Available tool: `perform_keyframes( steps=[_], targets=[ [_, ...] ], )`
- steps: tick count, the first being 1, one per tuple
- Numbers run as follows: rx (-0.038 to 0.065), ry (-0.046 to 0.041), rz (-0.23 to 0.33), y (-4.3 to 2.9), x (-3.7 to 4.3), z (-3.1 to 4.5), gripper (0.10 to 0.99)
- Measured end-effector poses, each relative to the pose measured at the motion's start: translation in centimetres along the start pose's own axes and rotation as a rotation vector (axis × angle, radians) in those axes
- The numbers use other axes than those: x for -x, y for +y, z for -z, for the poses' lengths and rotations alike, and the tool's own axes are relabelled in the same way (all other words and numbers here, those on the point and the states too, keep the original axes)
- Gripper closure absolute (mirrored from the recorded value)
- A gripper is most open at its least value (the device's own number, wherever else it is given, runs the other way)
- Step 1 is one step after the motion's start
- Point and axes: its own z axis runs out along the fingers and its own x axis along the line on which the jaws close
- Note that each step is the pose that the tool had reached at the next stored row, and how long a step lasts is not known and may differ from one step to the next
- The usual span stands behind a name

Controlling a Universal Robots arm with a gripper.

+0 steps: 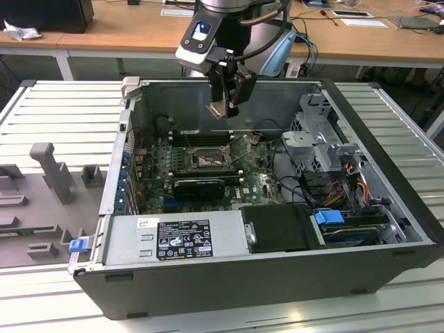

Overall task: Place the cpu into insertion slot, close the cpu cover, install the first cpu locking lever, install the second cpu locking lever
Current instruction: 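Place the cpu into insertion slot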

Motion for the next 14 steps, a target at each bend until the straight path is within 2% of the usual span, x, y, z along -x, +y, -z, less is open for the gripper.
perform_keyframes(
  steps=[14],
  targets=[
    [0.001, -0.0021, -0.025, 0.00, 0.00, -0.05, 0.557]
  ],
)
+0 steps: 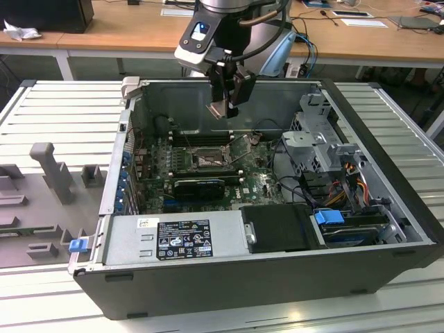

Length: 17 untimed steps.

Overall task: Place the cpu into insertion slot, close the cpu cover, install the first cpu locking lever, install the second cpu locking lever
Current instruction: 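Place the cpu into insertion slot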

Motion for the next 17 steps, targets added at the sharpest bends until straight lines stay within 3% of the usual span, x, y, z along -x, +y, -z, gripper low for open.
perform_keyframes(
  steps=[17],
  targets=[
    [0.001, -0.0052, -0.059, -0.01, 0.00, -0.15, 0.557]
  ],
)
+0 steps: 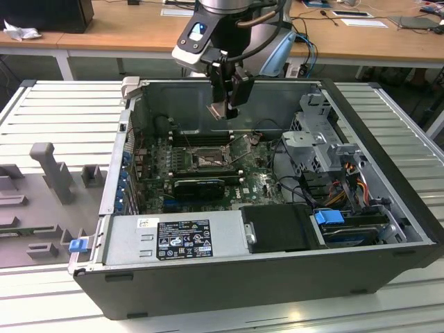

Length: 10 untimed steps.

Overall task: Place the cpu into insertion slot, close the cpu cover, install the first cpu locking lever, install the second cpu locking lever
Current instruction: 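Place the cpu into insertion slot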

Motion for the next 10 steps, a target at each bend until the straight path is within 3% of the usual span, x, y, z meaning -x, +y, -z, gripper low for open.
perform_keyframes(
  steps=[4, 10],
  targets=[
    [0.000, -0.0015, -0.018, 0.00, 0.00, -0.01, 0.557],
    [0.004, -0.0160, -0.182, -0.03, 0.01, -0.40, 0.557]
  ],
)
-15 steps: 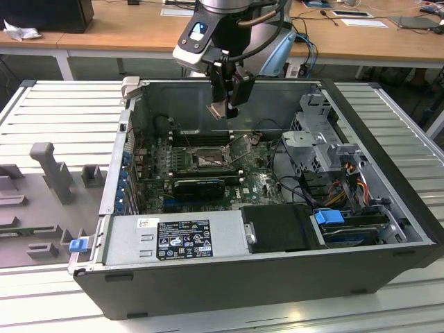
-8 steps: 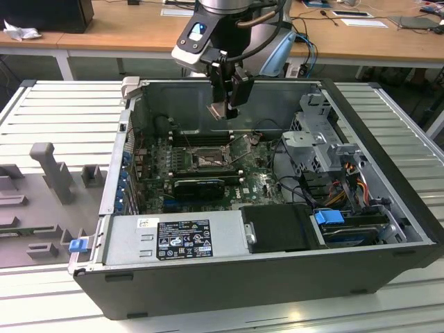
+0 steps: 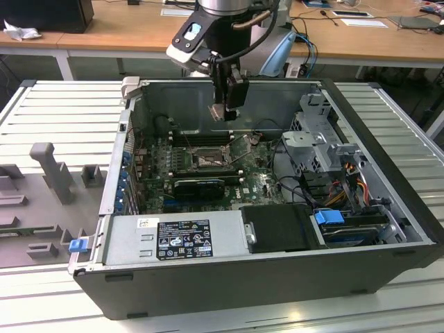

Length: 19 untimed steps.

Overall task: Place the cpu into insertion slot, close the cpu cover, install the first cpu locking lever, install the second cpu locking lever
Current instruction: 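Place the cpu into insertion slot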

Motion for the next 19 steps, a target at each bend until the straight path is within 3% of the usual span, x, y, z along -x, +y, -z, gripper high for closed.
perform_keyframes(
  steps=[2, 5, 8, 13, 19],
  targets=[
    [0.002, -0.0061, -0.072, -0.05, 0.01, -0.59, 0.557],
    [0.002, -0.0105, -0.120, -0.11, -0.09, -1.39, 0.557],
    [0.003, -0.0106, -0.124, -0.18, -0.82, -2.61, 0.557],
    [0.003, -0.0106, -0.124, -1.40, -1.04, -3.55, 0.557],
    [0.003, -0.0106, -0.123, -1.71, -1.22, -4.79, 0.557]
  ],
)
